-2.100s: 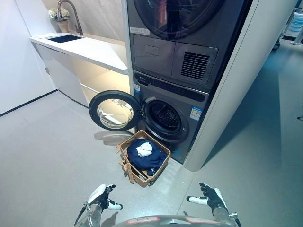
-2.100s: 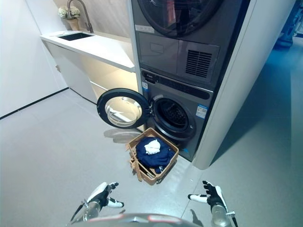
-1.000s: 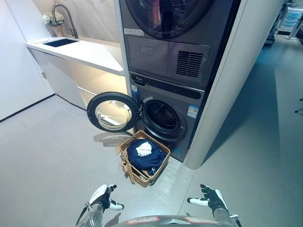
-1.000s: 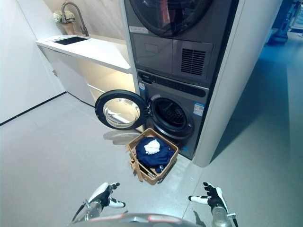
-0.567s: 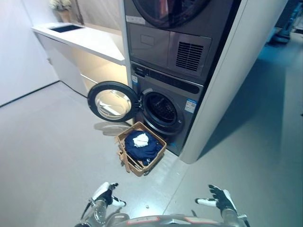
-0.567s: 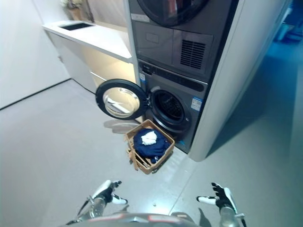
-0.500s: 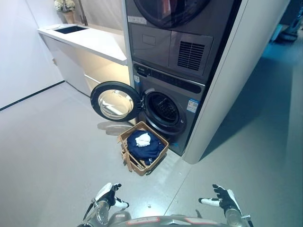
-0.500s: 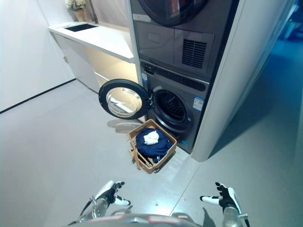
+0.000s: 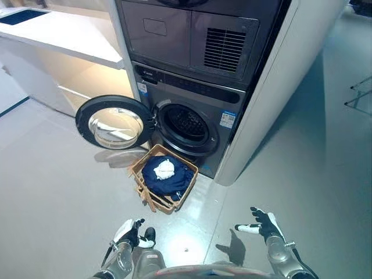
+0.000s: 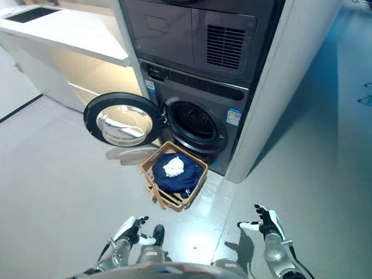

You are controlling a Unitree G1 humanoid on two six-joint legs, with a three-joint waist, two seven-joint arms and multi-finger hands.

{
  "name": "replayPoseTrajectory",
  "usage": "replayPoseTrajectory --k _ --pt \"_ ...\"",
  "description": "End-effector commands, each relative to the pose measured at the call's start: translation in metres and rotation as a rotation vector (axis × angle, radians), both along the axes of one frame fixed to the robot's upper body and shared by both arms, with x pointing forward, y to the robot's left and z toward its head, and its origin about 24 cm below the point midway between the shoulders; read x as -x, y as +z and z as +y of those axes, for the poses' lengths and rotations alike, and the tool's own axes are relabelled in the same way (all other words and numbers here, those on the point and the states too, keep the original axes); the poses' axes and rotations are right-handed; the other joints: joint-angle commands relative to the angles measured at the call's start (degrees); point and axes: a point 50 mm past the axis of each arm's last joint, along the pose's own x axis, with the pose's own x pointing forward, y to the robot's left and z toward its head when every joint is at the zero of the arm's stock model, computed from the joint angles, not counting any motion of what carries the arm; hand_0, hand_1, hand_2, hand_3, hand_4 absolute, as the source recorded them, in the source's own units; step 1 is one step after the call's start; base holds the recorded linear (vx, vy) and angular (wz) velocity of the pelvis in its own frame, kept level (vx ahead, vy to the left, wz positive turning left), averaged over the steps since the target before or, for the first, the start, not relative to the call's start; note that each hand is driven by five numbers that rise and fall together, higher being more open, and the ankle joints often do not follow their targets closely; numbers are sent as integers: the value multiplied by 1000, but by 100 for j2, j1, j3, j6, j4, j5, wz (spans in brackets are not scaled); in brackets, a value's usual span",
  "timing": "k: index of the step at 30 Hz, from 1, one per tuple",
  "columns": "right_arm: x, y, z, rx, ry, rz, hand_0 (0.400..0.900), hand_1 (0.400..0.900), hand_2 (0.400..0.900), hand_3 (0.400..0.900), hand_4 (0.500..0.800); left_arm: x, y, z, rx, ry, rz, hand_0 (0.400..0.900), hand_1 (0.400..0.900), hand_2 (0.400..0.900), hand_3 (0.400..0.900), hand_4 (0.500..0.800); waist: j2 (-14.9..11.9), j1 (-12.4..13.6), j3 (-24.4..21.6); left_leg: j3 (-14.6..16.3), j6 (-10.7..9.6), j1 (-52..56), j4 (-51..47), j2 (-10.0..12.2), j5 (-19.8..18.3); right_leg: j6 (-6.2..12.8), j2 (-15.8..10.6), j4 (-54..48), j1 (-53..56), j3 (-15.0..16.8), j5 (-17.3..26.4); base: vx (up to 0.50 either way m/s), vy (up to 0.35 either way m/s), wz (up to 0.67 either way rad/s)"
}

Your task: Put the clothes in the basket into the washing machine.

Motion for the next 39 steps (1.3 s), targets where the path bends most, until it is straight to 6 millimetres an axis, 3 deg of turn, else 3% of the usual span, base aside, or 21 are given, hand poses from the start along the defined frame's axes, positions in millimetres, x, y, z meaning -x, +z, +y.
replayPoseTrajectory --k 1,4,5,6,8,9,10,12,13,14,15,16,20,22,25,30,32,33,35,37,39 --pt "-52 30 30 -82 44 -247 900 900 900 900 800 -61 39 28 -89 0 -242 900 900 900 900 800 -225 88 -300 -127 221 -1212 660 -137 154 850 -1113 -676 1186 -173 1294 281 402 -15" --pt "-59 35 43 -114 97 -274 900 900 900 900 800 -62 43 33 -98 -24 -257 900 900 900 900 800 -342 206 -348 77 488 -1166 737 -408 -197 807 -1473 -280 750 -492 2460 197 341 -21" --pt "-59 35 43 -114 97 -273 900 900 900 900 800 -62 43 33 -98 -25 -256 900 900 900 900 800 -353 208 -353 86 494 -1168 738 -418 -201 814 -1486 -292 752 -489 2465 255 493 -5" --pt "-60 38 47 -121 110 -284 900 900 900 900 800 -61 43 34 -107 -36 -248 900 900 900 900 800 -306 203 -347 82 691 -972 704 -673 -378 657 -1632 237 506 -547 3066 241 527 8" --pt "-63 41 49 -135 113 -299 900 900 900 900 800 -60 41 35 -112 -25 -233 900 900 900 900 800 -226 109 -244 40 902 -742 684 -974 -516 506 -1603 740 168 -333 3462 205 488 3" --pt "-63 41 49 -135 113 -299 900 900 900 900 800 -60 41 35 -112 -25 -233 900 900 900 900 800 -229 116 -240 50 905 -739 685 -977 -519 509 -1607 750 162 -319 3457 125 294 -8" --pt "-64 41 48 -137 108 -298 900 900 900 900 800 -57 39 38 -122 -14 -214 900 900 900 900 800 -215 80 -189 70 996 -587 683 -1149 -645 510 -1642 856 83 -283 3624 140 275 -7" --pt "-61 38 48 -136 104 -282 900 900 900 900 800 -53 37 40 -110 24 -197 900 900 900 900 800 -178 19 -175 105 1072 -225 528 -1289 -769 512 -1558 889 -211 -373 3470 246 340 -4" --pt "-59 37 46 -138 99 -277 900 900 900 900 800 -53 36 38 -97 38 -195 900 900 900 900 800 -133 -32 -180 94 1061 -43 416 -1319 -802 506 -1439 728 -364 -452 3218 364 315 33" --pt "-56 35 40 -134 70 -269 900 900 900 900 800 -53 34 35 -94 28 -183 900 900 900 900 800 -54 -155 -165 49 1037 144 320 -1347 -836 496 -1175 407 -580 -672 2669 280 201 41" --pt "-55 35 40 -133 70 -269 900 900 900 900 800 -53 34 35 -94 28 -183 900 900 900 900 800 -52 -185 -143 18 1030 172 323 -1353 -849 488 -1184 420 -539 -709 2638 386 197 82" --pt "-51 33 34 -135 42 -258 900 900 900 900 800 -52 31 31 -91 7 -162 900 900 900 900 800 -35 -330 -125 -65 999 445 209 -1427 -925 561 -921 -290 -745 -895 2263 225 64 57" --pt "-41 30 29 -143 25 -241 900 900 900 900 800 -49 28 28 -79 2 -144 900 900 900 900 800 -108 -596 -13 -321 929 971 194 -1560 -1165 721 -663 -1298 -782 -802 2434 359 47 78" --pt "-39 30 27 -144 30 -237 900 900 900 900 800 -47 27 27 -72 0 -135 900 900 900 900 800 -225 -713 -16 -503 907 1266 273 -1699 -1417 885 -552 -1875 -966 -592 2823 320 3 49" --pt "-39 32 27 -147 49 -238 900 900 900 900 800 -42 25 26 -68 -7 -122 900 900 900 900 800 -285 -780 -36 -685 865 1545 394 -1729 -1576 962 -486 -1972 -1066 -571 3107 332 -22 47" --pt "-44 39 24 -138 77 -265 900 900 900 900 800 -42 24 21 -60 -25 -127 900 900 900 900 800 -295 -805 -149 -795 767 1806 490 -1611 -1777 896 -400 -1954 -905 -699 3003 333 -93 40" --pt "-53 52 24 -137 119 -325 900 900 900 900 800 -45 25 14 -27 -14 -142 900 900 900 900 800 -217 -855 -125 -679 375 1512 1608 -1360 -1419 707 -251 -1738 -766 -845 2706 389 -164 65" --pt "-54 56 22 -132 120 -338 900 900 900 900 800 -49 28 11 -21 -25 -158 900 900 900 900 800 -275 -855 -33 -587 176 1160 2121 -1406 -1125 639 -338 -1699 -717 -896 2654 57 -100 71" --pt "-72 72 18 -100 130 -418 900 900 900 900 800 -75 40 1 -12 -39 -236 900 900 900 900 800 -373 -824 360 -137 228 123 2091 -1111 -1317 613 -448 -1630 -730 -997 2478 -120 -62 19" --pt "-90 88 21 -90 146 -495 900 900 900 900 800 -95 54 -3 -2 -6 -319 900 900 900 900 800 -402 -654 577 -412 316 -498 1343 -969 -1177 656 -450 -1647 -954 -867 2490 -75 -20 -50" --pt "-109 109 28 -82 167 -593 900 900 900 900 800 -122 76 -14 15 -33 -433 900 900 900 900 800 -339 -806 858 -225 335 -754 1302 -734 -1132 663 -460 -1530 -1441 -841 2540 -174 -18 -10"
